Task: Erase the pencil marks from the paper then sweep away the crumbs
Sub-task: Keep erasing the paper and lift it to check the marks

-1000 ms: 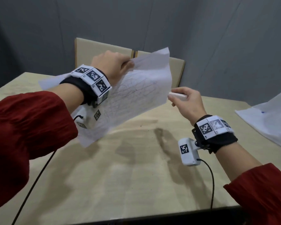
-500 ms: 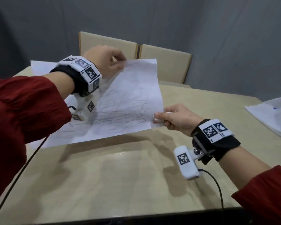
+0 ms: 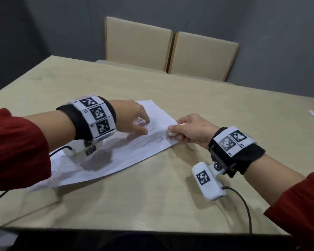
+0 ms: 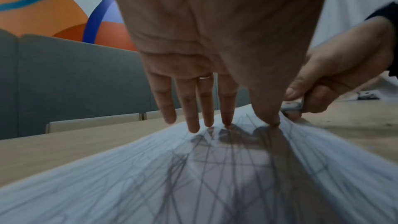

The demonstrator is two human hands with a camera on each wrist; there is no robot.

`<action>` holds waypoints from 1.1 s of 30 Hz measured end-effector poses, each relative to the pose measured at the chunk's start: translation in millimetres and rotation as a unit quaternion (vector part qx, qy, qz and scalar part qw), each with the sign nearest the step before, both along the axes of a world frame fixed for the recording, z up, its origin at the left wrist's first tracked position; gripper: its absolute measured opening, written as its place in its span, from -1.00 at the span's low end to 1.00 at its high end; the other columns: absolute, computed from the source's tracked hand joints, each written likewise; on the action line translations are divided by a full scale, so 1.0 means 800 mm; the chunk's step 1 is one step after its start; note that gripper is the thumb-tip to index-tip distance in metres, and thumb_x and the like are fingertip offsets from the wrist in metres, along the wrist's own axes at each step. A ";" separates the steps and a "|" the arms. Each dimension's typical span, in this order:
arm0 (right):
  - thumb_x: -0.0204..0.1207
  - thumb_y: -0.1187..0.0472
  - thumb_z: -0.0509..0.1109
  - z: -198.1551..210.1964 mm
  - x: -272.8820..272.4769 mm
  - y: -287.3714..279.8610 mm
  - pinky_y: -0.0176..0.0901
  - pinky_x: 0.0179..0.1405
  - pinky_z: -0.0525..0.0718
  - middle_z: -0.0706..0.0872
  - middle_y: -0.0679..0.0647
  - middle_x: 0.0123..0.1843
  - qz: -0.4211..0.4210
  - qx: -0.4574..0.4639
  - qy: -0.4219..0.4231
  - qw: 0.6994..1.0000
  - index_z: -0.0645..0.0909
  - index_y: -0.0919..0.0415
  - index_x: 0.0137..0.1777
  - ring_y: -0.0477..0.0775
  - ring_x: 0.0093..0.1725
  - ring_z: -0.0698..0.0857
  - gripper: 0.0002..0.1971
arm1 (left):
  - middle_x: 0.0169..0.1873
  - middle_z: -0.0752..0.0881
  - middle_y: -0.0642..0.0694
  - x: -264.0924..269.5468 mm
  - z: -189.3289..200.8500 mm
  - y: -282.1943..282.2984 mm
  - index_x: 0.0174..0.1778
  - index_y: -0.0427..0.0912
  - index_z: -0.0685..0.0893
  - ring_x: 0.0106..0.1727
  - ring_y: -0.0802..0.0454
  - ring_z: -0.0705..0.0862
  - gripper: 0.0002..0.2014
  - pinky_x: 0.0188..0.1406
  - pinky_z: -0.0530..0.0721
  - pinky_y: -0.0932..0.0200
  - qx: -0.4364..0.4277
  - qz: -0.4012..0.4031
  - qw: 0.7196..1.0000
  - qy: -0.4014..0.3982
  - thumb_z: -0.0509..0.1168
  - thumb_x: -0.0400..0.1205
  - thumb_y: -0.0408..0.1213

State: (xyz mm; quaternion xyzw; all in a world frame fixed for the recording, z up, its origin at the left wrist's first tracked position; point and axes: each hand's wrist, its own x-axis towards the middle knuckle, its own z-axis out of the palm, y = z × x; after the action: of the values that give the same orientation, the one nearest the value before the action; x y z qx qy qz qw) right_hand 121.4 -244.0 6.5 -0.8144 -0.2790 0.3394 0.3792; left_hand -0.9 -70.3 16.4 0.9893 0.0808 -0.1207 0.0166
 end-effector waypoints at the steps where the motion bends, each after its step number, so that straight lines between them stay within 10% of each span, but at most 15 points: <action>1: 0.59 0.31 0.39 -0.002 -0.002 0.001 -0.40 -0.62 0.41 0.65 -0.03 -0.54 0.010 -0.010 -0.014 1.000 0.62 0.33 -0.06 -0.16 -0.61 0.49 -0.93 | 0.49 0.50 0.06 0.000 -0.003 0.001 0.54 0.14 0.45 0.45 -0.03 0.47 -0.39 0.40 0.47 -0.01 0.000 0.004 1.000 0.022 0.19 0.59 0.30; 5: 0.51 0.32 0.47 -0.004 0.000 0.001 -0.35 -0.46 0.58 0.68 0.09 -0.39 0.010 -0.034 -0.072 0.997 0.46 0.31 0.24 -0.09 -0.47 0.62 -0.64 | 0.52 0.45 0.06 0.002 -0.008 0.001 0.64 0.20 0.24 0.50 -0.03 0.42 -0.25 0.42 0.41 0.06 0.008 -0.018 0.996 0.083 0.23 0.55 0.33; 11: 0.43 0.25 0.52 0.009 0.009 0.013 -0.56 -0.42 0.42 0.66 -0.15 -0.26 0.151 -0.052 -0.320 0.934 0.67 -0.01 -0.14 -0.30 -0.30 0.57 -0.87 | 0.64 0.28 0.10 0.013 -0.007 0.000 0.64 0.19 0.29 0.54 -0.01 0.37 -0.26 0.48 0.38 0.03 -0.004 -0.047 0.995 0.093 0.37 0.54 0.21; 22: 0.43 0.34 0.45 0.003 0.010 0.040 -0.44 -0.30 0.47 0.70 -0.13 -0.25 0.266 -0.088 -0.386 0.879 0.70 0.19 -0.05 -0.17 -0.23 0.57 -0.89 | 0.72 -0.01 -0.01 0.031 -0.032 -0.012 0.71 0.02 0.04 0.59 -0.17 0.31 -0.07 0.50 0.36 0.00 -0.013 -0.051 0.994 0.094 0.24 0.53 0.37; 27: 0.43 0.32 0.49 0.002 0.011 0.043 -0.18 -0.07 0.63 0.77 -0.08 -0.20 0.258 -0.079 -0.379 0.885 0.71 0.22 -0.05 -0.06 -0.16 0.64 -0.89 | 0.70 0.12 0.01 0.035 -0.035 -0.008 0.69 -0.02 0.13 0.58 -0.16 0.34 -0.03 0.42 0.39 0.07 -0.028 -0.042 0.995 0.089 0.30 0.46 0.39; 33: 0.44 0.30 0.51 0.002 0.003 0.026 -0.31 -0.11 0.59 0.76 -0.19 -0.24 0.300 -0.072 -0.346 0.886 0.69 0.13 -0.06 -0.17 -0.19 0.67 -0.88 | 0.71 -0.08 0.03 0.034 -0.036 -0.009 0.70 0.08 0.13 0.61 -0.15 0.30 -0.03 0.51 0.36 0.04 -0.034 -0.033 0.995 0.083 0.33 0.44 0.38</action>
State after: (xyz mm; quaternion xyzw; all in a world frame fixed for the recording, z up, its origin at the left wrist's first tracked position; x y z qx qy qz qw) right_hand 123.6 -223.1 7.9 -0.7829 -0.5978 0.1530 0.0788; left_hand 26.0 -77.8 -12.6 0.9768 0.0445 -0.2058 0.0396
